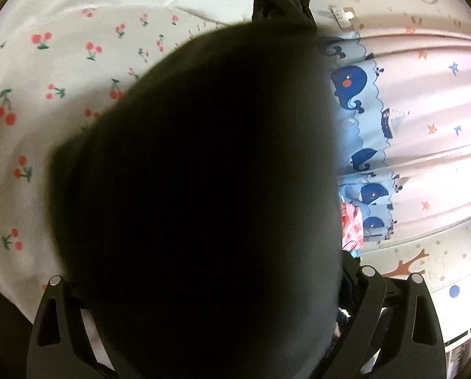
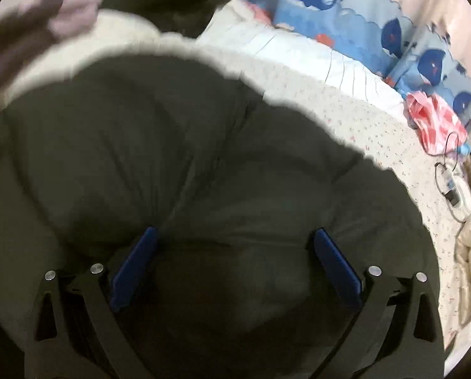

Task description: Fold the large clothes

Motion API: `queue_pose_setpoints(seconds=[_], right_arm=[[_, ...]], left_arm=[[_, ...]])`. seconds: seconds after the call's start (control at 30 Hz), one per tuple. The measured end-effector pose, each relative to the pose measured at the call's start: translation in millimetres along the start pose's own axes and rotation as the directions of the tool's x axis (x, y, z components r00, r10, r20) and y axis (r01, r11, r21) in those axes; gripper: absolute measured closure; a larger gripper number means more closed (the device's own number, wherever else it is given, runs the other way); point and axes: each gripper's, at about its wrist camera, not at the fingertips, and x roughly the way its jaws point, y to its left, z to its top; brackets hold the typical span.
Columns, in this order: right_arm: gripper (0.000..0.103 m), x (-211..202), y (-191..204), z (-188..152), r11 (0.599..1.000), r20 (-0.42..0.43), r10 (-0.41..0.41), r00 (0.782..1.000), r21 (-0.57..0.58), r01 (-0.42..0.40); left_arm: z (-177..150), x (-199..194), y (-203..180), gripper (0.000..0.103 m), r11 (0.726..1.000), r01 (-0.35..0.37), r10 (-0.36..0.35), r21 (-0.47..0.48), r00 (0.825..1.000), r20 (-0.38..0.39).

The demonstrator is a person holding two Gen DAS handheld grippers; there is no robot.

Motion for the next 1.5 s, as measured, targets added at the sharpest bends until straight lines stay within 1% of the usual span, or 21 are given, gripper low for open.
queue_pose_setpoints(seconds=[0.07, 0.13, 0.17, 0.23, 0.27, 0.4, 0.5, 0.67, 0.93, 1.03, 1.07, 1.33, 1.4, 1.5], right_arm=[[0.007, -3.6, -8.9, 2.7, 0.998, -0.020, 0.021, 1.000, 0.064, -0.020], [0.007, -17.0, -7.6, -0.3, 0.996, 0.024, 0.031, 0.999, 0.088, -0.033], [0.007, -21.5, -2.2, -5.4, 0.996, 0.033, 0.030, 0.999, 0.078, -0.033], [0.007, -18.2, 9.3, -14.0, 1.000, 0.011, 0.014, 1.000, 0.025, -0.014], [0.007, -20.0, 12.1, -18.7, 1.000, 0.012, 0.009, 1.000, 0.016, -0.009], [0.007, -36.7, 8.3, -23.8, 0.998, 0.038, 0.012, 0.999, 0.060, -0.014], [0.007, -26.4, 16.6, -31.7, 1.000, -0.009, 0.007, 1.000, 0.020, -0.007], [0.007, -22.6, 17.3, -35.9, 1.000, -0.026, -0.009, 1.000, 0.018, 0.010], [0.007, -19.7, 23.7, -41.3, 0.999, -0.035, -0.038, 0.999, 0.004, 0.038], [0.007, -18.1, 24.8, -42.8, 0.999, -0.037, -0.041, 0.998, 0.003, 0.041], [0.007, -17.7, 24.8, -43.3, 0.999, -0.037, -0.043, 0.998, 0.003, 0.043], [0.007, -17.0, 27.9, -46.0, 0.999, -0.028, -0.054, 0.998, 0.002, 0.054], [0.007, -19.7, 28.5, -46.8, 0.999, -0.024, -0.049, 0.999, 0.008, 0.049], [0.007, -24.8, 21.3, -45.9, 0.999, -0.013, -0.020, 1.000, 0.040, 0.020]], left_arm=[[-3.5, -0.9, -9.7, 0.014, 0.998, -0.021, 0.021, 0.057, 1.000, 0.011], [-5.7, -3.8, -16.1, 0.014, 0.995, -0.032, 0.030, 0.099, 0.999, 0.024], [-7.6, -4.9, -19.6, 0.014, 0.992, -0.037, 0.033, 0.118, 0.999, 0.032], [-9.9, -5.0, -24.7, 0.014, 0.989, -0.050, 0.044, 0.141, 0.998, 0.043], [-11.5, -4.4, -27.3, 0.014, 0.986, -0.060, 0.053, 0.153, 0.997, 0.049], [-18.0, -5.4, -34.9, 0.015, 0.977, -0.080, 0.068, 0.197, 0.995, 0.068], [-21.8, -7.4, -39.8, 0.015, 0.971, -0.087, 0.070, 0.223, 0.994, 0.082], [-29.0, -9.8, -49.6, 0.015, 0.955, -0.120, 0.093, 0.271, 0.989, 0.111], [-36.5, -17.8, -56.7, 0.015, 0.942, -0.151, 0.111, 0.300, 0.983, 0.146], [-34.5, -16.2, -61.4, 0.015, 0.936, -0.166, 0.119, 0.309, 0.979, 0.164], [-28.1, -8.8, -63.3, 0.015, 0.935, -0.169, 0.121, 0.313, 0.978, 0.168], [-31.9, -16.3, -65.2, 0.015, 0.911, -0.192, 0.124, 0.366, 0.971, 0.202], [-32.1, -17.4, -65.3, 0.015, 0.908, -0.194, 0.123, 0.372, 0.971, 0.205], [-30.1, -21.2, -61.4, 0.015, 0.913, -0.187, 0.118, 0.362, 0.972, 0.203]])
